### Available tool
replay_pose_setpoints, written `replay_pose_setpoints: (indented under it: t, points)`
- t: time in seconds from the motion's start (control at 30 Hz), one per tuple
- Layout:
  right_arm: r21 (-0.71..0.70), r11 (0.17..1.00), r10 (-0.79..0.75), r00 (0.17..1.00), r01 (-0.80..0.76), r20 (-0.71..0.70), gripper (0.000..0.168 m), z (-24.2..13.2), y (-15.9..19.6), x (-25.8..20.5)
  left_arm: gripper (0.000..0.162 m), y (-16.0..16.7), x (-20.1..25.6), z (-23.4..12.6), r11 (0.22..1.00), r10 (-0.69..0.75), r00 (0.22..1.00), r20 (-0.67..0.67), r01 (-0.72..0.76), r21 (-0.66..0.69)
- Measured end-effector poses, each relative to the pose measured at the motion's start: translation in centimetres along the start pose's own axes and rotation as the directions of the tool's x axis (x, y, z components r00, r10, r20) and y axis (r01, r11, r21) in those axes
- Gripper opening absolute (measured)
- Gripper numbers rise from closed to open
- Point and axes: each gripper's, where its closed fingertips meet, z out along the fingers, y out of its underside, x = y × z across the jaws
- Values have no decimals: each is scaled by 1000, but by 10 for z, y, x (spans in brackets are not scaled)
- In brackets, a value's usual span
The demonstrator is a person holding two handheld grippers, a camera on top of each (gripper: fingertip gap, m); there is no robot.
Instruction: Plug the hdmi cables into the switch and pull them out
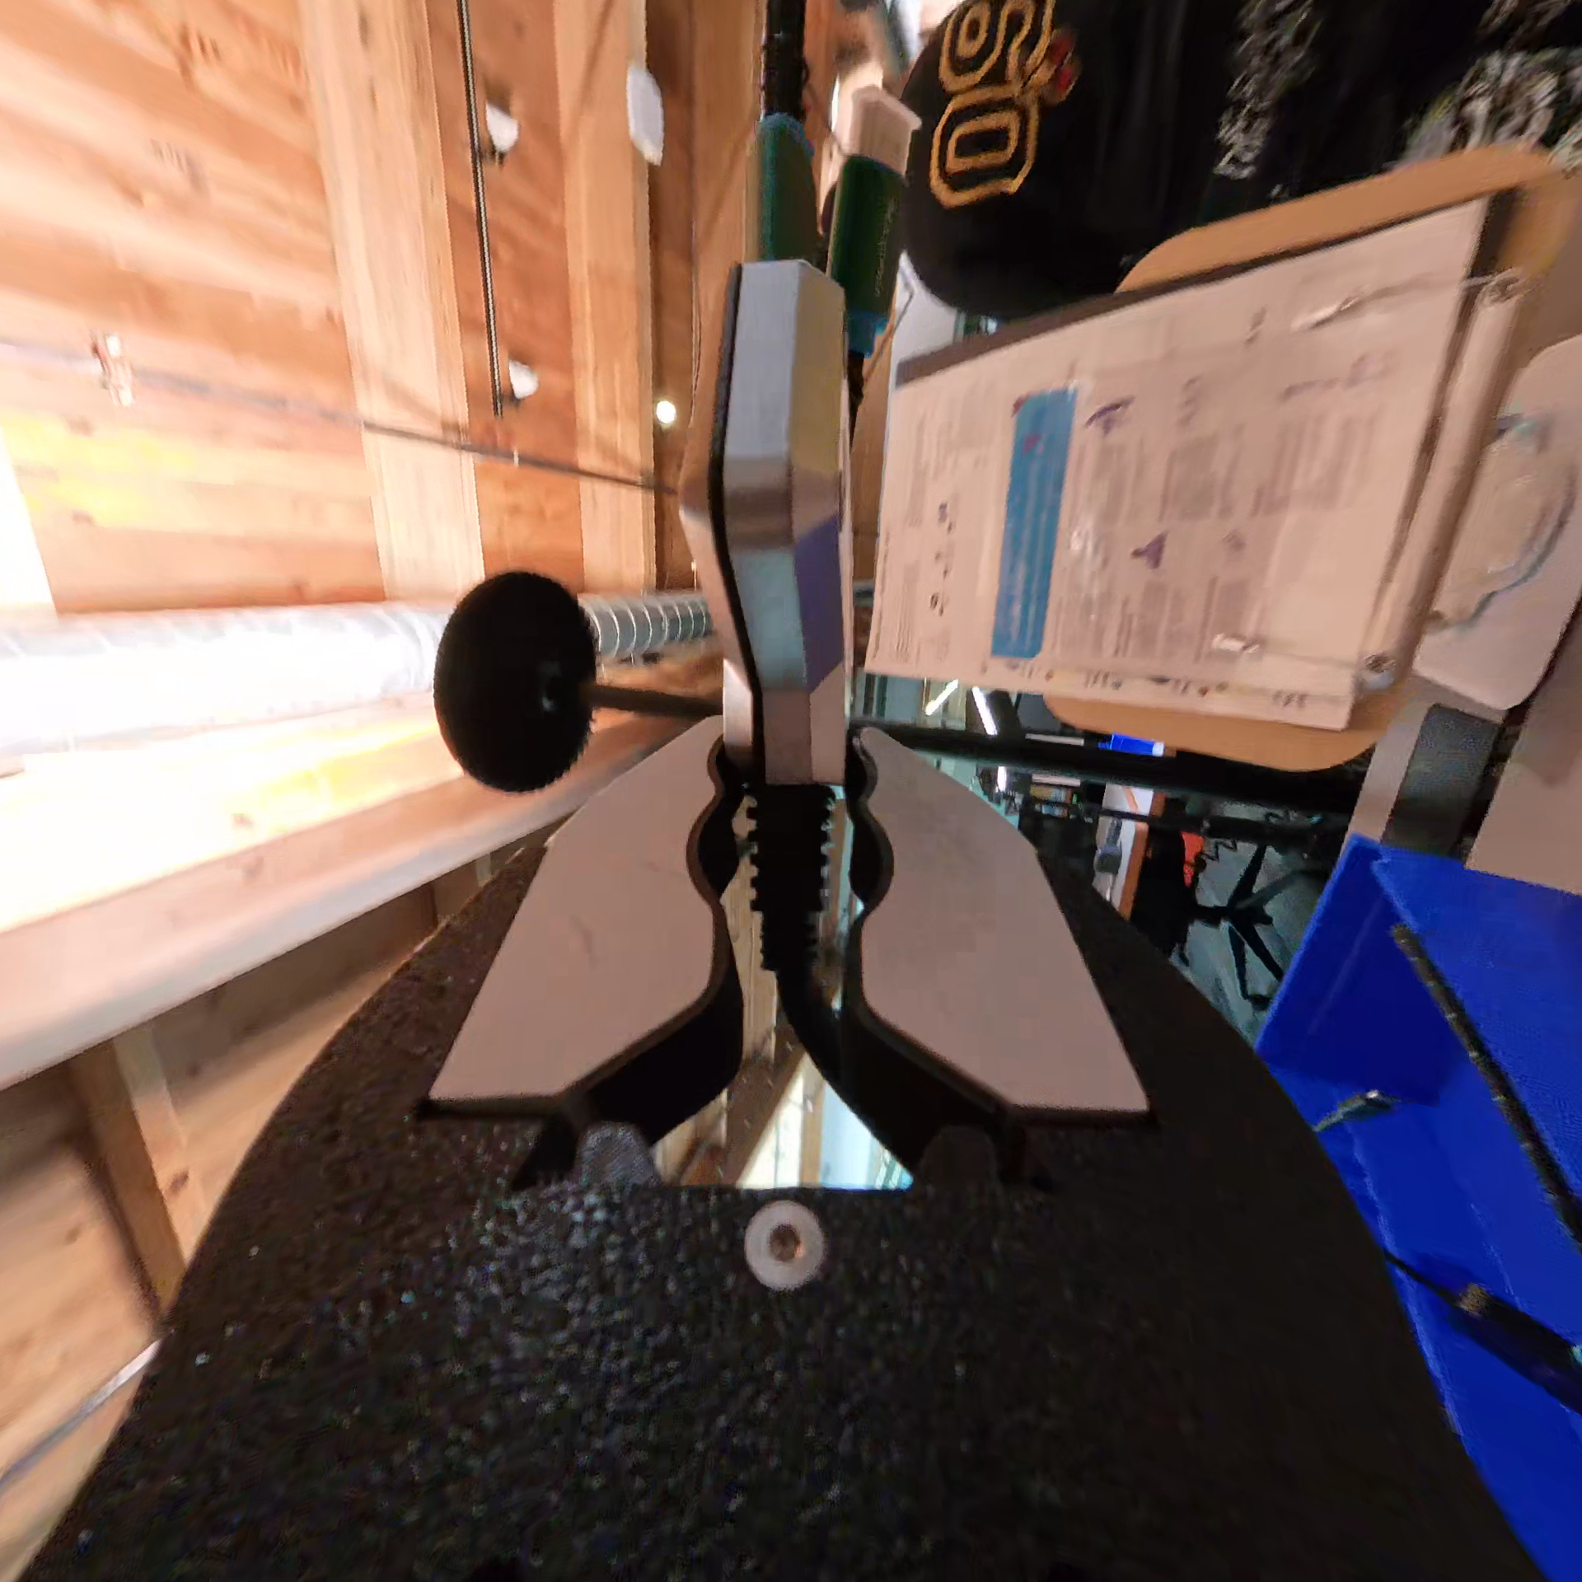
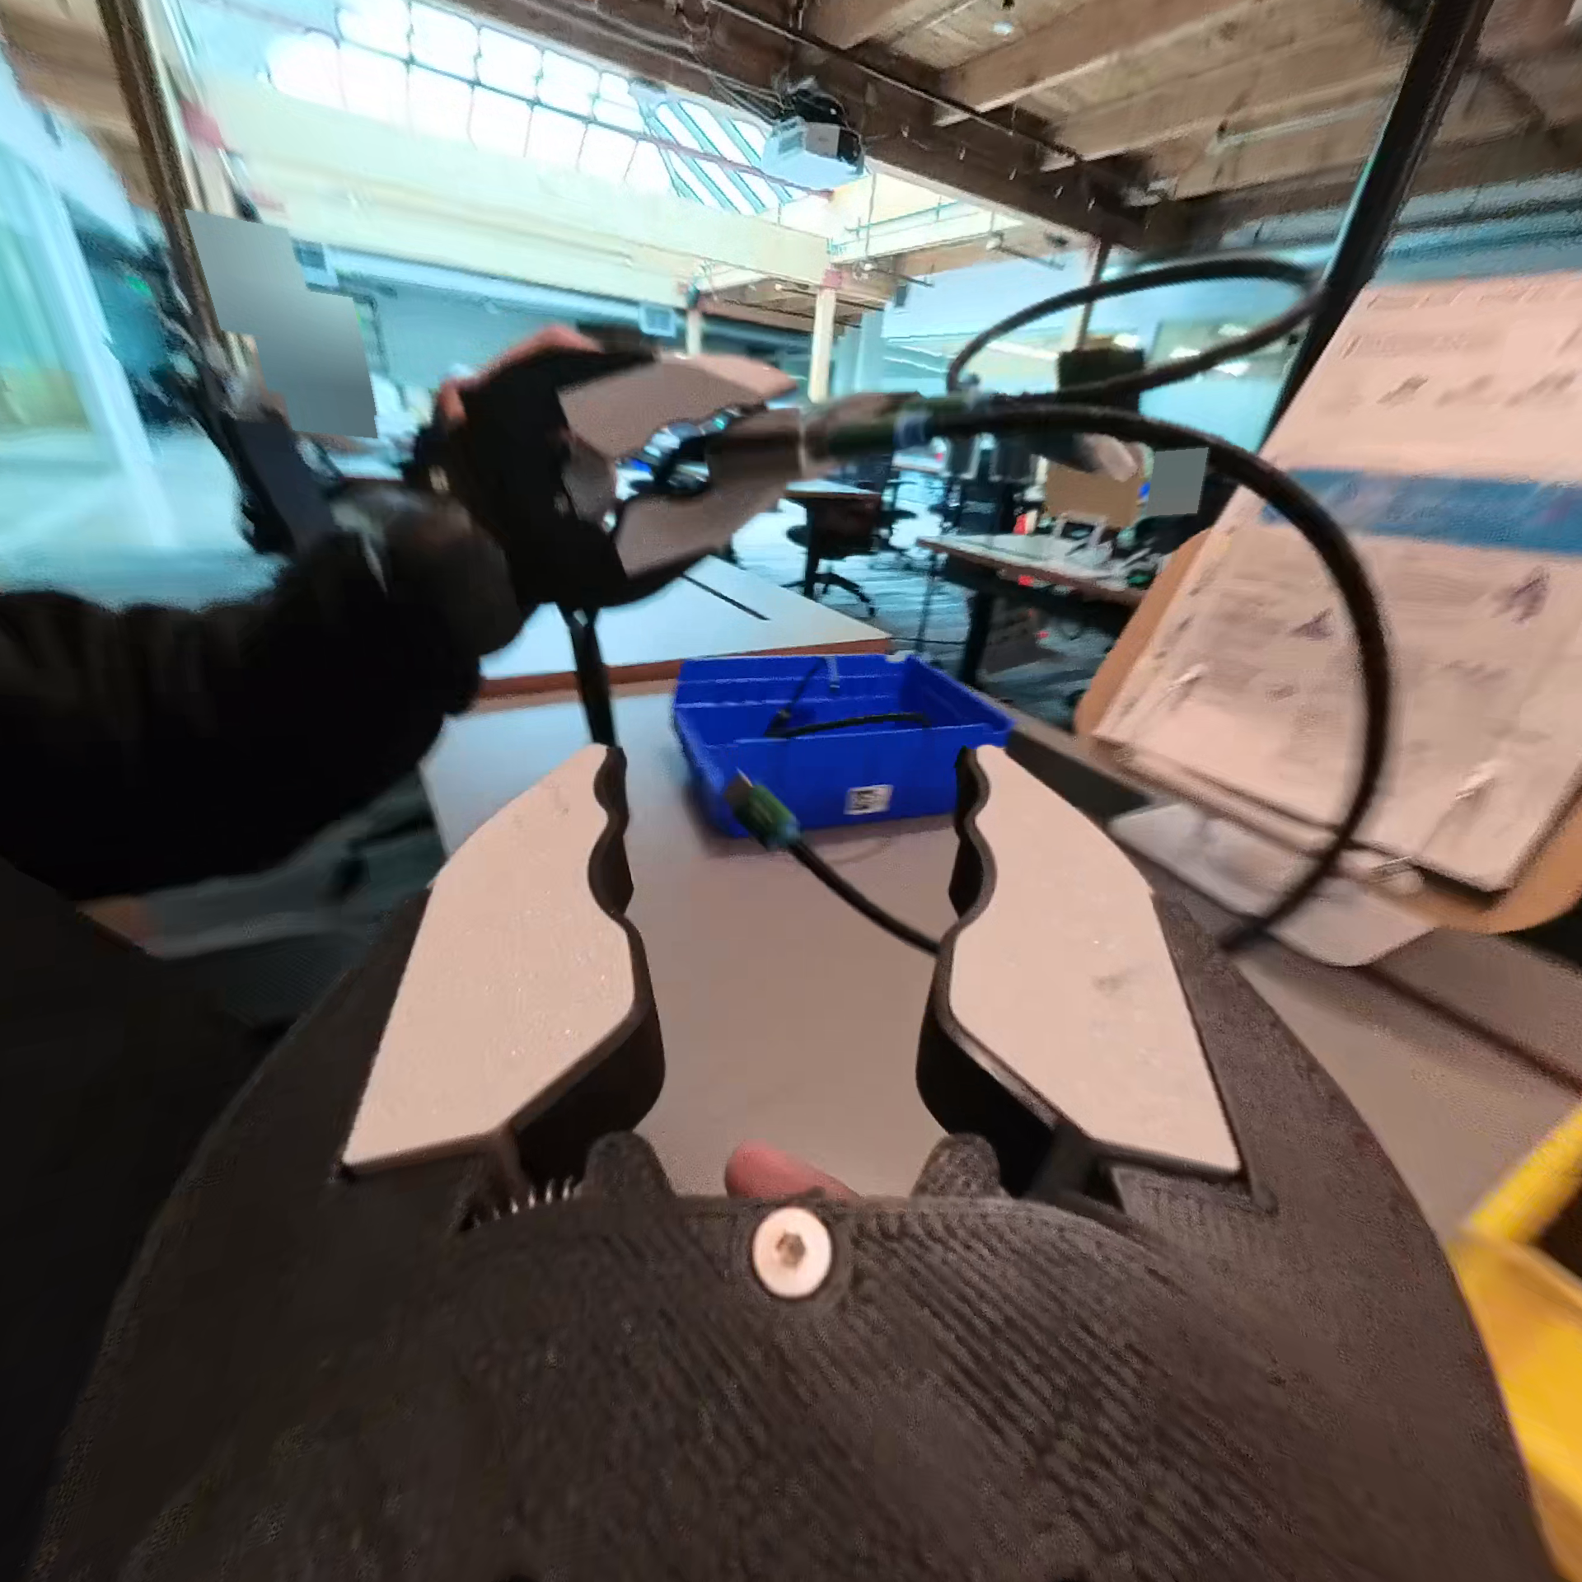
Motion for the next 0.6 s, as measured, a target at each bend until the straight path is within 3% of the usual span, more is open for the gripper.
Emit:
replay_pose_setpoints:
  t: [0.1, 0.17, 0.27, 0.4, 0.5, 0.57, 0.6]
  points:
    - [66, 973, 222, 975, -221, -14, 77, 14, 7, 11, 22, -27, 25, -9, 996, 53, 998, 17, -54, 65]
    - [103, 925, 373, 925, -365, -74, 78, 20, 22, 33, 22, -38, 43, -13, 994, 62, 998, 26, -65, 93]
    - [86, 848, 528, 848, -523, -54, 80, 33, 51, 48, 22, -55, 67, -14, 987, 83, 995, 49, -89, 135]
    - [168, 635, 754, 652, -754, 74, 75, 47, 67, 67, 22, -84, 89, -12, 969, 104, 991, 86, -121, 217]
    - [205, 515, 822, 547, -833, 158, 72, 49, 73, 79, 22, -107, 100, -12, 949, 107, 989, 104, -133, 285]
    - [249, 471, 833, 520, -846, 191, 59, 43, 72, 89, 22, -115, 108, -10, 944, 120, 987, 103, -146, 296]
    - [288, 454, 829, 518, -843, 210, 41, 38, 69, 95, 22, -119, 112, -8, 940, 123, 988, 98, -148, 308]
